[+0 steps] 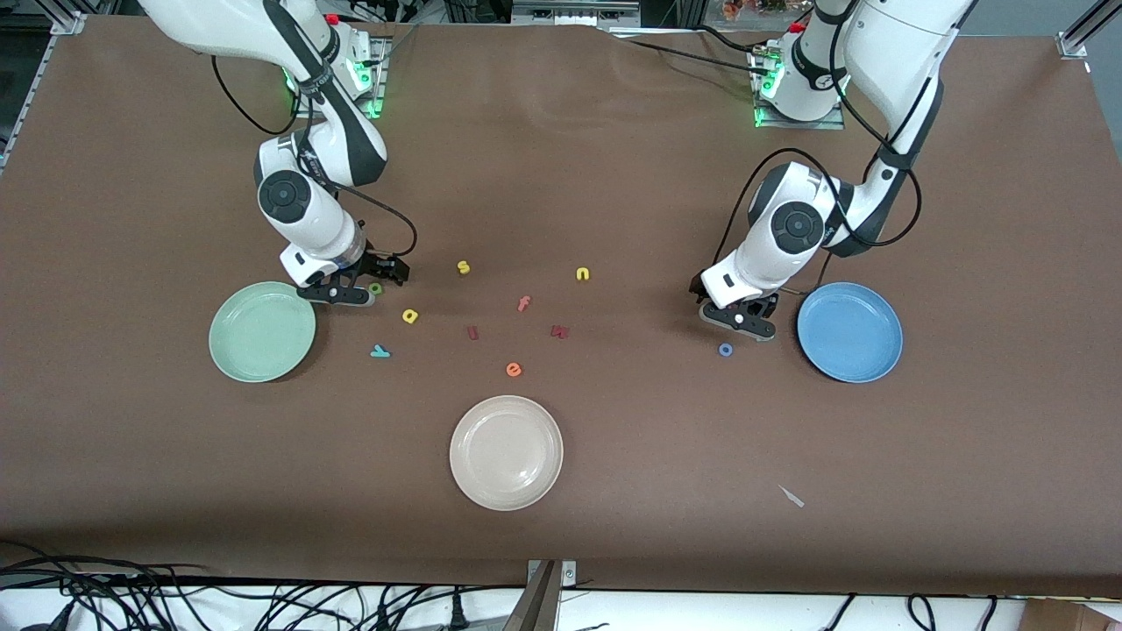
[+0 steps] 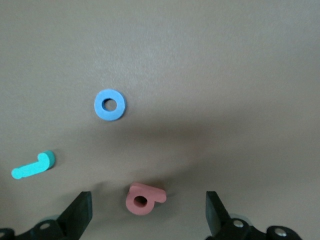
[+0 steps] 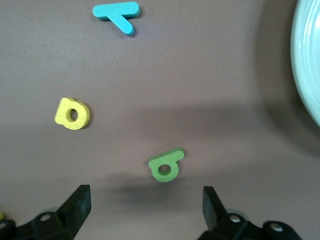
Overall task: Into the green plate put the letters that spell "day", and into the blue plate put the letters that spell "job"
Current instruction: 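Move both grippers down toward the letters beside each plate, then grasp the pink letter with the left gripper while the right gripper descends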
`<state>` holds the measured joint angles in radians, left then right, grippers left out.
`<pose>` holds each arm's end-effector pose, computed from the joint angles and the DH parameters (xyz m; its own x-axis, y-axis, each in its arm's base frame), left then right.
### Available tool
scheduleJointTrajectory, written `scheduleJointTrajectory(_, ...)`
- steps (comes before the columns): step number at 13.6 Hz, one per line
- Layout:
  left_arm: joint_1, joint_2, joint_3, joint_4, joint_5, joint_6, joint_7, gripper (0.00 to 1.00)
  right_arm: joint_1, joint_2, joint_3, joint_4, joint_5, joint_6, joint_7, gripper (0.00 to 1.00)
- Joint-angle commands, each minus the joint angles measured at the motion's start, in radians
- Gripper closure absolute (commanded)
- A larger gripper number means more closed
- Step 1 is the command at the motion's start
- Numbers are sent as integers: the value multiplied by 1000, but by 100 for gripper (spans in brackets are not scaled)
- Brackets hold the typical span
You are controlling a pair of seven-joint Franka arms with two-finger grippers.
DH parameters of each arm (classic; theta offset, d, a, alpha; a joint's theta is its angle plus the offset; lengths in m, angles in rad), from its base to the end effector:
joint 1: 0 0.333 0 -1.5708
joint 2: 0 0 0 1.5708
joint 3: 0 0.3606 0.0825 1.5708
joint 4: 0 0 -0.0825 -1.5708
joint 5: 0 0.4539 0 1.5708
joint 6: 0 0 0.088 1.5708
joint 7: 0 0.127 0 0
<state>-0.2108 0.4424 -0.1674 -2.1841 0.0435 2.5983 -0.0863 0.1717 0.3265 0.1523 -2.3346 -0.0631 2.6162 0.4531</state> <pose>0.5652 -0.2292 0.1436 0.9505 -0.3097 -0.0247 -0.3083 -0.9501 0.0477 0.5289 0.1829 0.1551 0.9958 -0.0806 -0.0439 -0.0807 -0.9967 0.0000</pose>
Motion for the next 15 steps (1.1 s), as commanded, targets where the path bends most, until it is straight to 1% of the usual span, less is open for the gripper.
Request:
scheduleJointTrajectory(1, -25, -2, 19, -22, 33, 19, 11, 0, -14, 38, -11, 27, -79, 7, -16, 4)
scheduleJointTrajectory(2, -27, 1, 19, -23, 33, 19, 11, 0, -14, 46, -11, 30, -84, 5, -16, 5)
scheduleJointTrajectory(3, -30, 2, 19, -23, 33, 19, 11, 0, -14, 46, -13, 31, -84, 5, -16, 7)
scheduleJointTrajectory(5, -32, 10, 20, -23, 33, 19, 11, 1, -14, 60, -14, 40, -84, 5, -14, 14)
scheduleJointTrajectory(6, -32, 16, 28, -23, 56, 20, 11, 1, -14, 62, -14, 46, -84, 4, -17, 20)
scheduleJointTrajectory(7, -35, 18, 37, -23, 96, 31, 11, 2, -14, 62, -14, 50, -84, 2, -17, 23)
scheduleJointTrajectory(8, -36, 18, 43, -26, 107, 42, 11, 2, -14, 63, -14, 53, -84, 2, -17, 28)
scheduleJointTrajectory(9, -38, 18, 43, -28, 107, 42, 11, 2, -14, 71, -14, 60, -84, 2, -17, 30)
scheduleJointTrajectory(11, -38, 21, 43, -26, 107, 42, 11, 9, -14, 77, -13, 67, -84, 2, -17, 34)
scheduleJointTrajectory(12, -39, 21, 43, -28, 107, 42, 10, 11, -12, 77, -13, 67, -84, 1, -17, 35)
scheduleJointTrajectory(14, -39, 22, 43, -28, 107, 42, 10, 22, -12, 78, -13, 69, -84, 1, -17, 40)
scheduleJointTrajectory(15, -39, 22, 43, -28, 107, 42, 10, 30, -14, 78, -13, 69, -84, 1, -17, 42)
